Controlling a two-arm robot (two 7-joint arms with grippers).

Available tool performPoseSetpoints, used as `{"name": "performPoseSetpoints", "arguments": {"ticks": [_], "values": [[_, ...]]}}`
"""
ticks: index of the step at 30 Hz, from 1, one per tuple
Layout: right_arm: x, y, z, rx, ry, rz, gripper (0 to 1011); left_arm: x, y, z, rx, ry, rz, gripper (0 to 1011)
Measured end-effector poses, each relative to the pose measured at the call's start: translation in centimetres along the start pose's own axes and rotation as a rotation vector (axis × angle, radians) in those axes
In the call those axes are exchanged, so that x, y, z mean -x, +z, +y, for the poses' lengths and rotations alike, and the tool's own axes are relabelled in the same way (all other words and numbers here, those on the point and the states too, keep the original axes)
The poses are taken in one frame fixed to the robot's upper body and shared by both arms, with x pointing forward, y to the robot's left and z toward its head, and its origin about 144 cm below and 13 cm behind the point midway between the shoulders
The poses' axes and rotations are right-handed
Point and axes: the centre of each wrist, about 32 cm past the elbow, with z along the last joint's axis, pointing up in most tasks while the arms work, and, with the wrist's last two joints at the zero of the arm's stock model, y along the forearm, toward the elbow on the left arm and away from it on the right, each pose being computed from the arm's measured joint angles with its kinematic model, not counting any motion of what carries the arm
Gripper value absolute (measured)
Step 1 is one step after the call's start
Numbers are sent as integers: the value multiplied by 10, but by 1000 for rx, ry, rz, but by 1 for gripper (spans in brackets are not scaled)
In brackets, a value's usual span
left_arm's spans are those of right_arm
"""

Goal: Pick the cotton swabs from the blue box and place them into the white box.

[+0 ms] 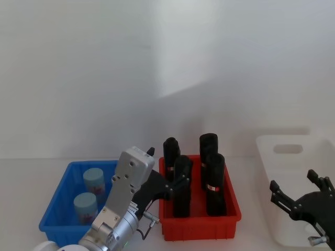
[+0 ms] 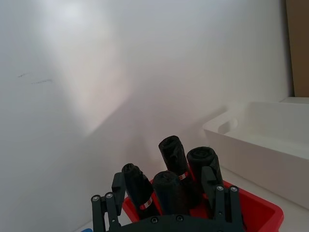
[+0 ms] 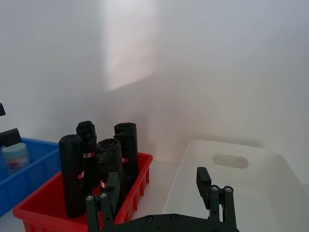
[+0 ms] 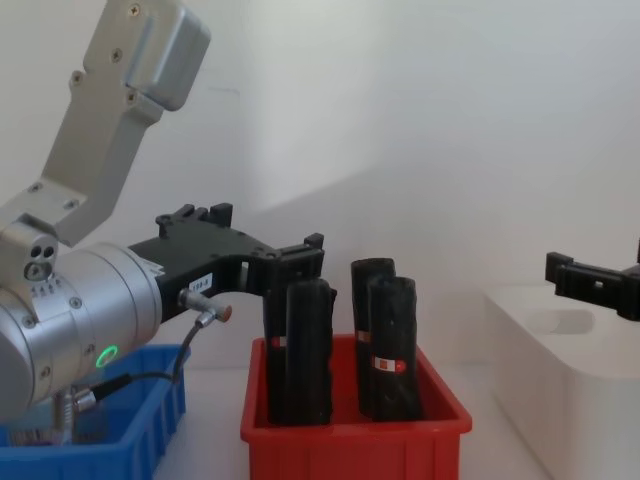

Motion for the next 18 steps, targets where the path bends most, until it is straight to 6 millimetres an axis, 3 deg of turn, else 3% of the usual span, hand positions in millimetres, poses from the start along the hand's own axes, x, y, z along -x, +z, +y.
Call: {"name": "performPoseSetpoints", "arguments": {"ticks": [18], "values": [[0, 0, 0, 0, 0, 0, 1002, 0, 0, 0, 0, 0, 0, 1003]]}}
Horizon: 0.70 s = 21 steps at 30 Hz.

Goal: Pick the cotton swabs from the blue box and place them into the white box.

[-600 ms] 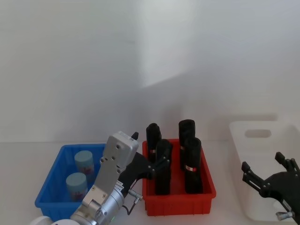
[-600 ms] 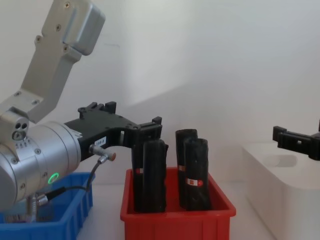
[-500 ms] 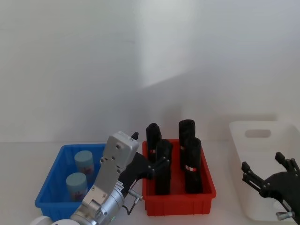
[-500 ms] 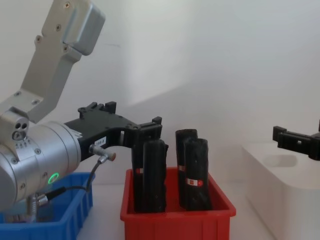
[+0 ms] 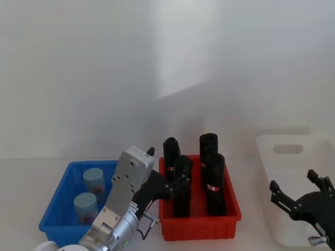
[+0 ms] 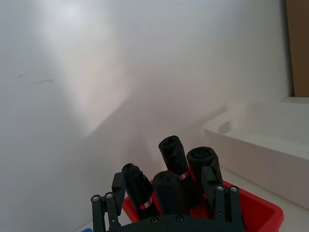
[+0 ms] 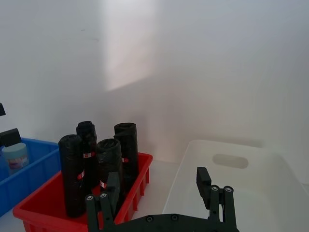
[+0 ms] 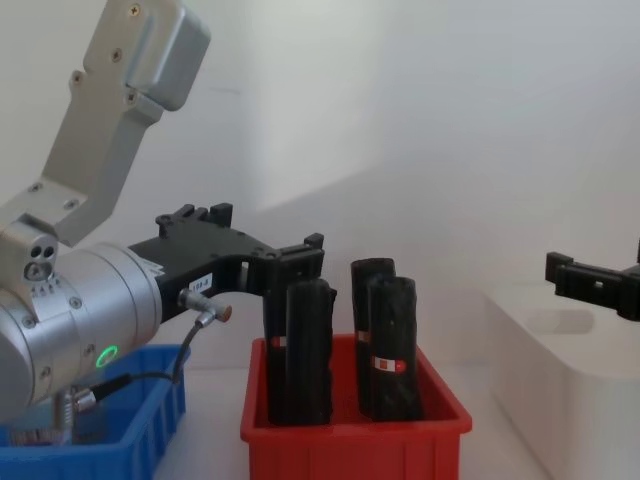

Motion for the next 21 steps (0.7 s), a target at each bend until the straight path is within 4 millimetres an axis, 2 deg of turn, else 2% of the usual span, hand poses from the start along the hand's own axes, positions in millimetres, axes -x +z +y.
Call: {"name": "performPoseSetpoints", "arguments": {"ticks": [21], "values": [[0, 0, 0, 0, 0, 0, 1002, 0, 0, 0, 0, 0, 0, 1003]]}}
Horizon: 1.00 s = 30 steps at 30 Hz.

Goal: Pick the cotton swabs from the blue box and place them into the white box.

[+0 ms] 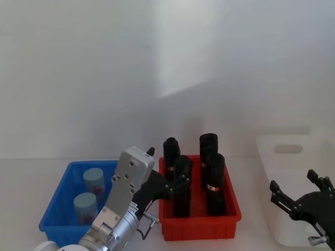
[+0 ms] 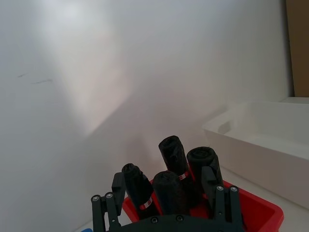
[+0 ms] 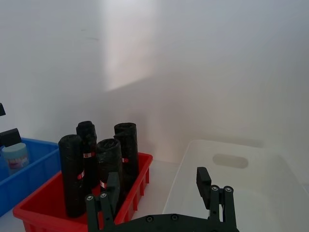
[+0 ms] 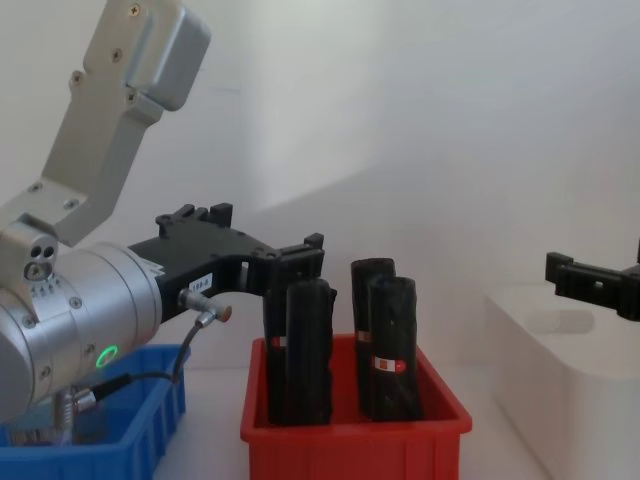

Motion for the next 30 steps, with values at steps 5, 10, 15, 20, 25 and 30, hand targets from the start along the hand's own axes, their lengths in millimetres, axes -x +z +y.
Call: {"name": "performPoseSetpoints", "arguments": {"ticks": [5, 10, 15, 20, 25, 30], "values": [[0, 0, 0, 0, 0, 0, 1002, 0, 0, 0, 0, 0, 0, 1003], [0, 0, 0, 0, 0, 0, 1002, 0, 0, 0, 0, 0, 0, 1003], [0, 0, 0, 0, 0, 0, 1002, 0, 0, 0, 0, 0, 0, 1003], [0, 0, 0, 0, 0, 0, 1002, 0, 0, 0, 0, 0, 0, 1003], [0, 0, 0, 0, 0, 0, 1002, 0, 0, 0, 0, 0, 0, 1003], [0, 1, 1, 0, 4, 0, 1002, 0, 0, 0, 0, 0, 0, 1003]]}}
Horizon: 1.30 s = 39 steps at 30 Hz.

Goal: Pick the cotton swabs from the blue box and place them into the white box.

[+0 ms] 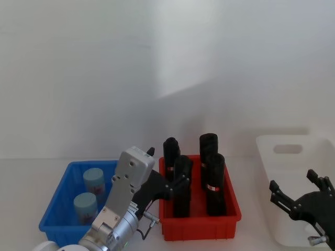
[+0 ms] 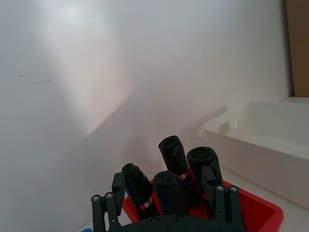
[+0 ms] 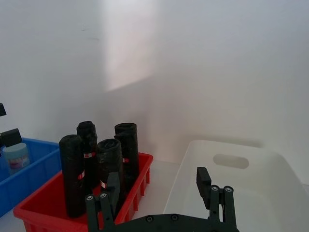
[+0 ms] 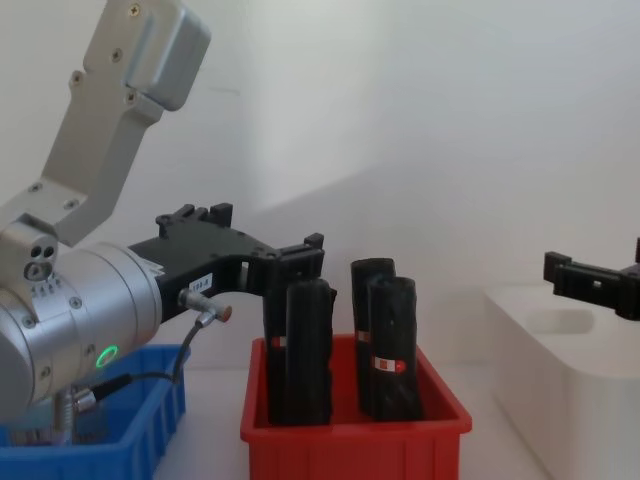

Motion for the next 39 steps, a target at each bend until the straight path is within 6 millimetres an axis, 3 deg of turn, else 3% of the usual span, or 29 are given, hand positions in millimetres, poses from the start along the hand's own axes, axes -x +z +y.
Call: {"name": "performPoseSetpoints", "arguments": {"ticks": [15, 23, 39], "values": [[2, 9, 13, 112, 70, 10, 1002, 0, 0, 0, 0, 0, 0, 1003], [5, 12, 31, 209, 101, 2, 1002, 0, 0, 0, 0, 0, 0, 1003], [13, 13, 66, 238, 101, -1, 1002, 0, 0, 0, 0, 0, 0, 1003]]}}
